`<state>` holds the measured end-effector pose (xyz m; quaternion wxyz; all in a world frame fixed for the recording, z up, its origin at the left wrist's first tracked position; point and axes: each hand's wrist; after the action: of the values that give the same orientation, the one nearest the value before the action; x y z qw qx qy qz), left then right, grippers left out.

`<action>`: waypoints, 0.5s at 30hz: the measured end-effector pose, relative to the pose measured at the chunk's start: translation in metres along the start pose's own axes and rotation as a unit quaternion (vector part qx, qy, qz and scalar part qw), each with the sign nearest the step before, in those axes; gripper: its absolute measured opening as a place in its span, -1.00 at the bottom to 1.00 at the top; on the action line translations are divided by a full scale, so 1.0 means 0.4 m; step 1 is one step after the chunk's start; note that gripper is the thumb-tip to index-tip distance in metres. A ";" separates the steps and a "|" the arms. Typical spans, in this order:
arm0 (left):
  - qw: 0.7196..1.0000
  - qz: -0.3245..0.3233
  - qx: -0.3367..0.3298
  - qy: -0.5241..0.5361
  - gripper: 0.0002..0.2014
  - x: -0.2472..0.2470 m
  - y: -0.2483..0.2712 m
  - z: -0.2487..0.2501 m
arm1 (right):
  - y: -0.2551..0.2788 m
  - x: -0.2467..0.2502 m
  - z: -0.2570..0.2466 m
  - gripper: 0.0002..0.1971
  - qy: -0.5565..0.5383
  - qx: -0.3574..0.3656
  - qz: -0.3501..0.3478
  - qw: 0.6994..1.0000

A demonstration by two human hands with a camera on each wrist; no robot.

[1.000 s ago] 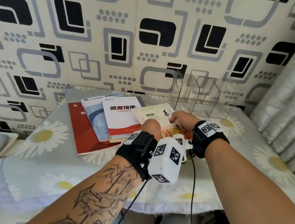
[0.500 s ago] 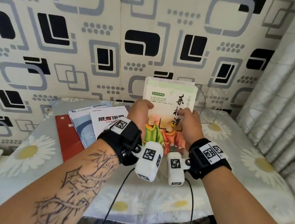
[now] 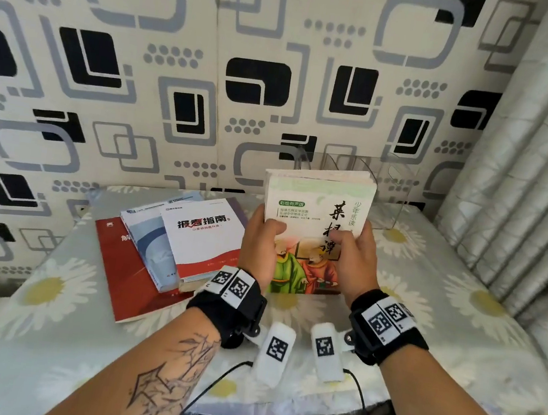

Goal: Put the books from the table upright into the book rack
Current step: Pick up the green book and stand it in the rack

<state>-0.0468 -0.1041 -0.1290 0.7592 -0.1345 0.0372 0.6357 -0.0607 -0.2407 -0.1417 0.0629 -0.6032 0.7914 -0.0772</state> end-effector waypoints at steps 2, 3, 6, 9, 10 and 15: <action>1.000 -0.006 -0.005 -0.003 -0.69 -0.001 0.001 0.004 | 0.004 0.002 0.000 -0.61 -0.012 0.000 -0.009 1.000; 1.000 -0.007 -0.008 0.002 -0.67 -0.003 0.005 0.007 | 0.005 0.003 0.002 -0.57 -0.019 0.002 -0.010 1.000; 1.000 -0.018 -0.025 0.002 -0.61 -0.002 0.017 -0.009 | 0.012 0.008 0.006 -0.52 -0.019 0.011 -0.017 1.000; 0.998 -0.044 -0.042 -0.018 -0.55 0.012 0.031 -0.038 | 0.006 0.013 0.013 -0.51 0.011 0.003 -0.025 1.000; 0.997 -0.058 -0.050 -0.032 -0.54 0.018 0.032 -0.047 | 0.005 0.013 0.014 -0.55 0.023 -0.004 -0.025 0.999; 0.985 -0.076 -0.107 -0.109 -0.54 0.031 0.038 -0.067 | 0.023 0.006 0.000 -0.38 0.256 0.057 0.105 0.959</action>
<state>-0.0562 -0.0967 -0.1599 0.7859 -0.1469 -0.1245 0.5877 -0.0698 -0.2405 -0.1437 -0.1001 -0.4725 0.8340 -0.2668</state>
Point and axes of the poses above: each hand's wrist, its own y-axis away from the middle knuckle, its own x-axis out of the back of the hand, z = x × y, and after that the axes turned 11 degrees about -z, right-handed
